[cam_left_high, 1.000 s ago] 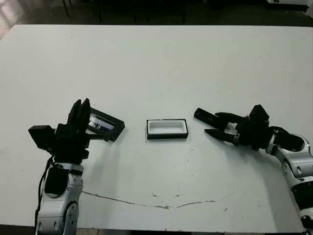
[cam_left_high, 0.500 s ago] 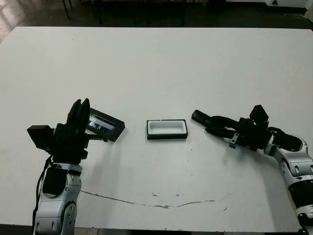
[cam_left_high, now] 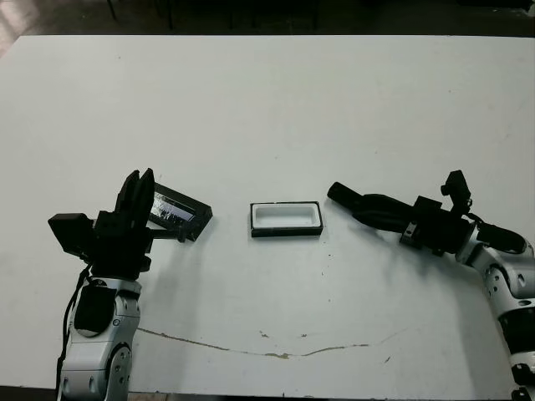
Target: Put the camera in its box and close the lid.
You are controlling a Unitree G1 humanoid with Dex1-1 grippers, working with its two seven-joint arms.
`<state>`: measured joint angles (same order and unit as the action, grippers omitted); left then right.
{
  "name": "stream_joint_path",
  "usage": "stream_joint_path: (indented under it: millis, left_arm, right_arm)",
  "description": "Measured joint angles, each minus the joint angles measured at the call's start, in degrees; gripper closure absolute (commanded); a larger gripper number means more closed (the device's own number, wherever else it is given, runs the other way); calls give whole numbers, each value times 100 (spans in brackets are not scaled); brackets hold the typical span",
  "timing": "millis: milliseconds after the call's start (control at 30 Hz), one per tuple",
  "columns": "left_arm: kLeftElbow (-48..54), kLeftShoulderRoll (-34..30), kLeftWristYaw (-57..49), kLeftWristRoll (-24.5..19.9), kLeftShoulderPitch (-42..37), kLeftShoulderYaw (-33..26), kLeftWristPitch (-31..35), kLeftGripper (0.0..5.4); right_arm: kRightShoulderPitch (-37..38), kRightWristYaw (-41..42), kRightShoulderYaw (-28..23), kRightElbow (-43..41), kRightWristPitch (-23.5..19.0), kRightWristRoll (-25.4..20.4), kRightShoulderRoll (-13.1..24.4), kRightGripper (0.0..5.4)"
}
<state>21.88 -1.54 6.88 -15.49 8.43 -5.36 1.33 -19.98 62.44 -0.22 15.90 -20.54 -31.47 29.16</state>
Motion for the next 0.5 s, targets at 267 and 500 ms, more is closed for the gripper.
stream_joint_path:
  millis: [267, 500]
  left_arm:
    - [8, 17, -76, 107, 45, 73, -18, 540]
    - [9, 24, -79, 116, 63, 96, -85, 540]
  right_arm:
    - [-452, -234, -64, -1411, -883, -228, 63, 520]
    - [-813, 135, 341, -1304, -914, 6, 69, 520]
